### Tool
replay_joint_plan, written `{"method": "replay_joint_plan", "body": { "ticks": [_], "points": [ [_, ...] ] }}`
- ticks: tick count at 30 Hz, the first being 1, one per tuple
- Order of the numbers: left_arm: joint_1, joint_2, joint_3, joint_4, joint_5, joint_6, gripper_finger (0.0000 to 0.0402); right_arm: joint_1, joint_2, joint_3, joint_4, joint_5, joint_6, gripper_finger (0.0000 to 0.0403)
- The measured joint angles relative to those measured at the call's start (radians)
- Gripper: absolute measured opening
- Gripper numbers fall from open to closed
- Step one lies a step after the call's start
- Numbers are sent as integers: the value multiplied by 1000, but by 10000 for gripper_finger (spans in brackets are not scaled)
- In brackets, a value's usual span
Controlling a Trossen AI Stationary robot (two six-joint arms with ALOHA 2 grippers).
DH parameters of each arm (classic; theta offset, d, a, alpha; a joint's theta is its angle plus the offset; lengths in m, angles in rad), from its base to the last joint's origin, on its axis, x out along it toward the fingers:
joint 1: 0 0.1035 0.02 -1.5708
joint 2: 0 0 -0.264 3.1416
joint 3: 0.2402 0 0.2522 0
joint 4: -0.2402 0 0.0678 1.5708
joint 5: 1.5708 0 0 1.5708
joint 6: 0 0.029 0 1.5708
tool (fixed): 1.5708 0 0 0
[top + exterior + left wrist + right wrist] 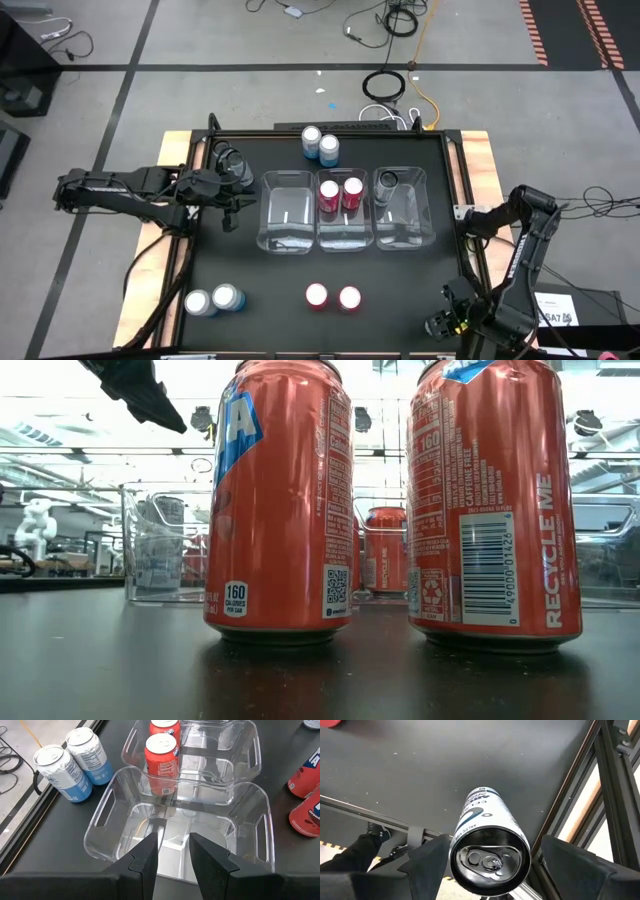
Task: Sort soda cans
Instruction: Put the white-blue soda can into the right transparent bin
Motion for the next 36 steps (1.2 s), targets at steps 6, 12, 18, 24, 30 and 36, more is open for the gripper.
{"method": "replay_joint_plan", "body": {
  "ticks": [6, 12, 18, 24, 30, 36],
  "points": [
    [0, 0, 0, 0, 0, 0, 123, 6, 27, 0, 17, 0, 0, 309],
    [0, 0, 0, 0, 0, 0, 123, 8, 65, 0, 44, -1, -4, 309],
    [0, 0, 0, 0, 0, 0, 123, 8, 94, 0, 59, -7, -6, 309],
    [0, 0, 0, 0, 0, 0, 123, 13, 94, 0, 59, -27, -7, 282],
    [0, 0, 0, 0, 0, 0, 123, 18, 93, 0, 57, -45, -7, 240],
    [0, 0, 0, 0, 0, 0, 123, 18, 92, 0, 56, -46, 1, 240]
  ]
}}
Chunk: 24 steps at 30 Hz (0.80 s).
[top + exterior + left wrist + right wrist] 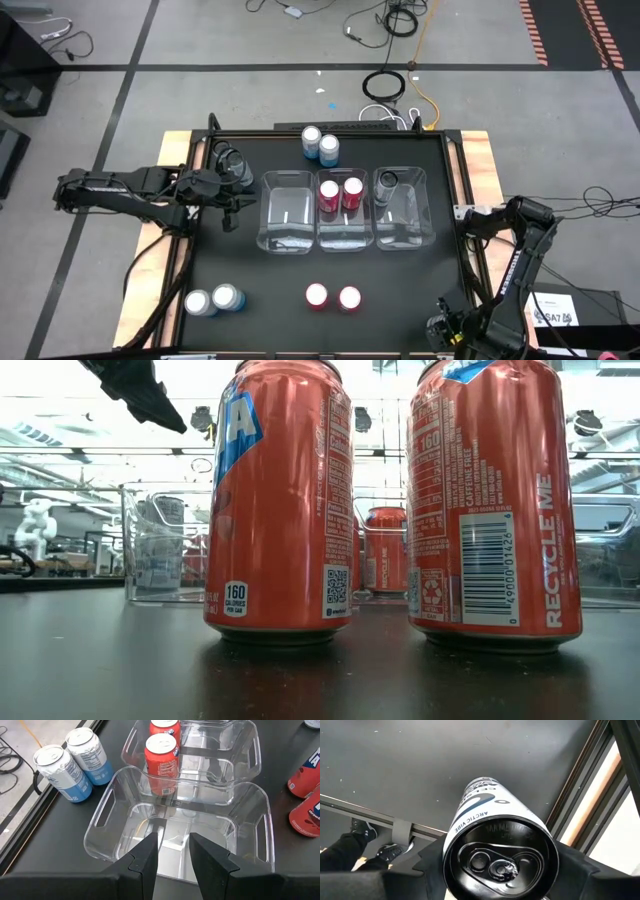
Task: Sort soda cans
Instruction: Put the white-blue soda can into the right transparent bin
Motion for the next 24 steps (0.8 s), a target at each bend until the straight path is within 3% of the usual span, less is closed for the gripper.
{"method": "replay_joint_plan", "body": {
  "ticks": [7, 15, 24],
  "points": [
    [0, 0, 0, 0, 0, 0, 123, -6, -33, 14, 12, 43, 13, 241],
    [0, 0, 0, 0, 0, 0, 123, -21, -125, 22, -35, 357, -10, 241],
    [0, 0, 0, 0, 0, 0, 123, -132, -283, 14, -227, 588, -61, 243]
  ]
}}
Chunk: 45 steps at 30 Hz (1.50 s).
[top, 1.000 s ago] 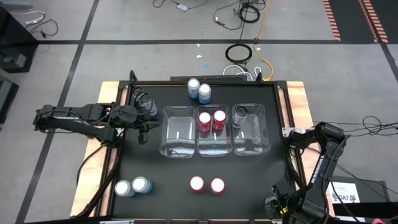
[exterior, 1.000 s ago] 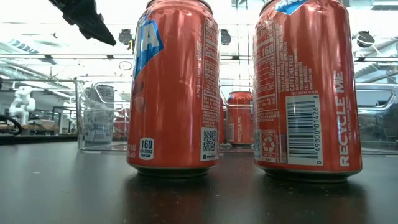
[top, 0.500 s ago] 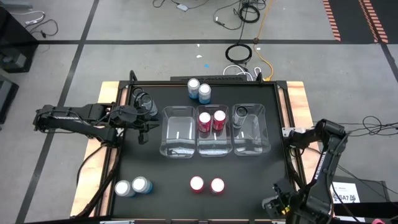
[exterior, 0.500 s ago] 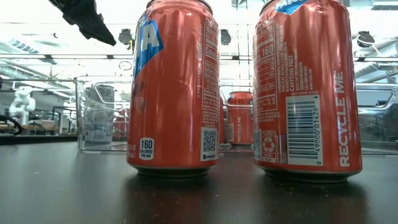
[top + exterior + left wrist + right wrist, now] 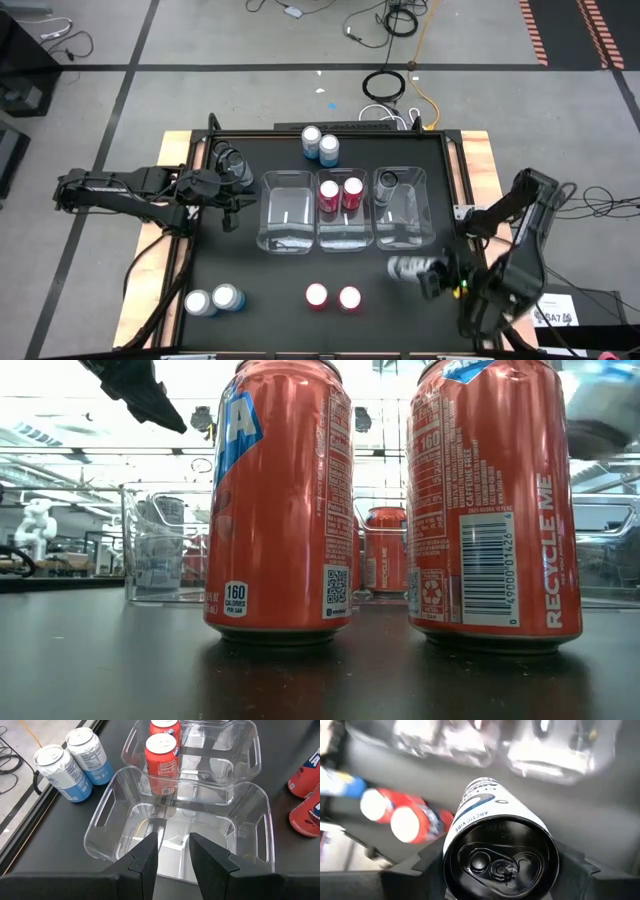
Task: Sort soda cans
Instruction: Put the white-blue soda can into the right transparent bin
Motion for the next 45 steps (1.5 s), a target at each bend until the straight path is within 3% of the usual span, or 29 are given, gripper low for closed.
{"method": "replay_joint_plan", "body": {
  "ticks": [4, 7, 16, 21, 24, 32, 45],
  "points": [
    [0, 0, 0, 0, 0, 0, 123, -92, -77, -6, 4, 80, -109, 243],
    [0, 0, 0, 0, 0, 0, 123, -179, -121, -6, 2, 74, -197, 243],
    [0, 0, 0, 0, 0, 0, 123, -478, -185, -7, 1, -75, -449, 244],
    [0, 0, 0, 0, 0, 0, 123, -636, -187, -7, 2, -252, -593, 244],
    [0, 0, 0, 0, 0, 0, 123, -711, -187, -22, 4, -297, -654, 244],
    [0, 0, 0, 0, 0, 0, 123, -912, -254, -213, 0, -411, -785, 244],
    [0, 0, 0, 0, 0, 0, 123, -1218, -248, -279, 56, -410, -1082, 245]
  ]
}}
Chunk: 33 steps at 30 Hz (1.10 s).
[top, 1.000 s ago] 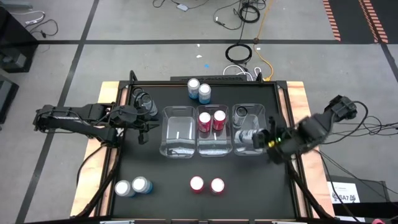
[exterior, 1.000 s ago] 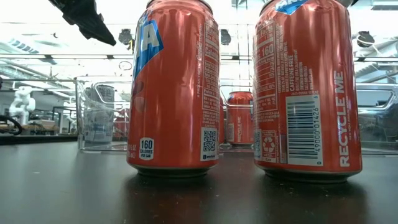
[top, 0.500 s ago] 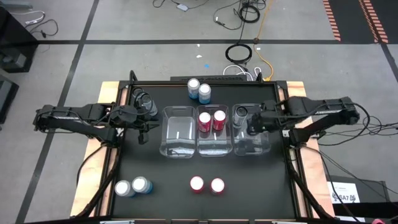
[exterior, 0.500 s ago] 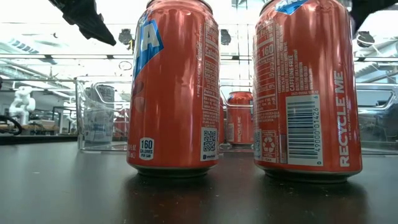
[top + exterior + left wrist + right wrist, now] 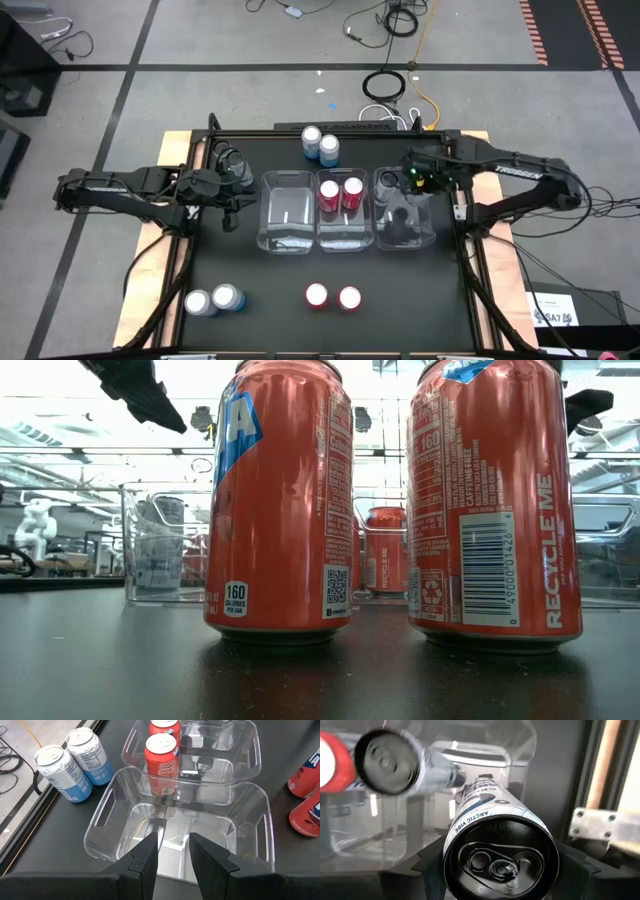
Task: Sort soda cans
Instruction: Put the white-blue soda can into the right transparent bin
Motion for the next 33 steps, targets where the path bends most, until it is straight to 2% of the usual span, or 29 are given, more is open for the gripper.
{"method": "replay_joint_plan", "body": {
  "ticks": [9, 16, 26, 33],
  "points": [
    [0, 0, 0, 0, 0, 0, 123, -137, 92, 0, 76, -36, -223, 245],
    [0, 0, 0, 0, 0, 0, 123, -210, 149, -1, 85, -39, -321, 245],
    [0, 0, 0, 0, 0, 0, 123, -250, 147, -128, 233, -80, -351, 245],
    [0, 0, 0, 0, 0, 0, 123, -250, 145, -135, 252, -67, -349, 246]
  ]
}}
